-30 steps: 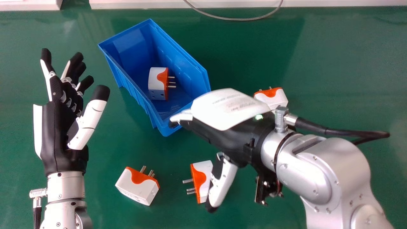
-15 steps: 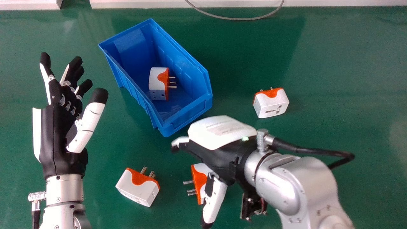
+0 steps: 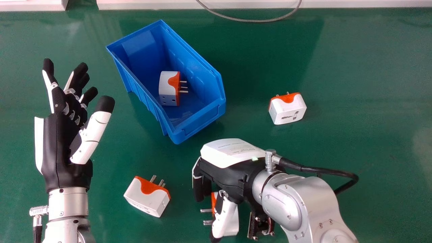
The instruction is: Pick all objects and put in blue box
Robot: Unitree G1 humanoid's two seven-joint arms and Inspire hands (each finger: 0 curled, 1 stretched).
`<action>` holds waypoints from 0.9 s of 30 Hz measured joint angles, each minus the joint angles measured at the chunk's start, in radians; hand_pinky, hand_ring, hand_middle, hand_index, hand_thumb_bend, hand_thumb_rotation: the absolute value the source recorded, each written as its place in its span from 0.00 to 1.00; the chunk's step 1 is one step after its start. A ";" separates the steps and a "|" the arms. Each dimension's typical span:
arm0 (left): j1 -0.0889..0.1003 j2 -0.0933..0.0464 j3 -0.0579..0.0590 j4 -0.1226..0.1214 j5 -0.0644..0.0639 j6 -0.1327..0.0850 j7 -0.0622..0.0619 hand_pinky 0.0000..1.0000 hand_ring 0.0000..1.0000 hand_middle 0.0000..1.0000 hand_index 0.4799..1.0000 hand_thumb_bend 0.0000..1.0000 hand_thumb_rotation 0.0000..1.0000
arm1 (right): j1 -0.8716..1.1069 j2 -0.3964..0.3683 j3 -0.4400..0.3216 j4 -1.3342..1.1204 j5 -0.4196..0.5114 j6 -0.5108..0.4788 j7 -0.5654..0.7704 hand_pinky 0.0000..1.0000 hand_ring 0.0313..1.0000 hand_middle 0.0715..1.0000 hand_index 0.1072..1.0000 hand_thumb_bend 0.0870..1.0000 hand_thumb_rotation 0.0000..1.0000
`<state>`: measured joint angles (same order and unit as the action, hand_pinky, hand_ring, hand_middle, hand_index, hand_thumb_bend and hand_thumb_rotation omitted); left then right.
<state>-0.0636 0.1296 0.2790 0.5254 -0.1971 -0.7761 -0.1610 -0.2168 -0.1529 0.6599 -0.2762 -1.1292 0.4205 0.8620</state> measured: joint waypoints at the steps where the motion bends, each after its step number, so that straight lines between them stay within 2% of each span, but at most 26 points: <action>1: 0.000 0.000 0.000 0.000 0.000 0.000 0.000 0.89 0.93 0.92 0.83 0.86 0.56 | 0.000 0.000 0.000 -0.002 0.001 0.000 0.003 0.39 0.45 0.54 0.49 0.49 0.02; 4: 0.000 0.000 0.000 -0.001 0.000 0.000 0.000 0.88 0.93 0.91 0.82 0.85 0.56 | 0.000 -0.012 -0.011 -0.035 0.032 -0.018 0.001 0.35 0.39 0.50 0.49 0.47 0.00; 8: 0.000 -0.001 -0.001 -0.005 0.000 0.002 0.004 0.88 0.93 0.92 0.83 0.85 0.56 | 0.005 -0.022 -0.040 -0.115 0.048 -0.052 -0.045 0.35 0.37 0.48 0.49 0.46 0.00; 18: -0.001 -0.002 -0.001 -0.006 -0.001 0.003 0.003 0.88 0.93 0.92 0.84 0.84 0.56 | 0.023 -0.039 -0.134 -0.246 0.160 -0.154 -0.177 0.29 0.36 0.46 0.48 0.46 0.00; 22: -0.002 -0.004 -0.001 -0.007 -0.013 0.003 -0.009 0.89 0.94 0.92 0.84 0.83 0.54 | 0.024 -0.046 -0.173 -0.260 0.219 -0.188 -0.214 0.28 0.35 0.45 0.49 0.46 0.00; 25: -0.005 -0.004 -0.001 -0.006 -0.021 0.003 -0.012 0.90 0.94 0.92 0.84 0.83 0.54 | 0.024 -0.053 -0.190 -0.261 0.233 -0.226 -0.272 0.26 0.37 0.45 0.47 0.46 0.00; 27: -0.008 -0.004 -0.001 -0.006 -0.021 0.005 -0.012 0.90 0.94 0.92 0.84 0.84 0.54 | 0.024 -0.048 -0.203 -0.260 0.237 -0.248 -0.334 0.23 0.38 0.45 0.46 0.46 0.00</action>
<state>-0.0719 0.1254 0.2782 0.5199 -0.2179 -0.7715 -0.1731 -0.1930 -0.2012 0.4566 -0.5367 -0.8919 0.1730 0.5279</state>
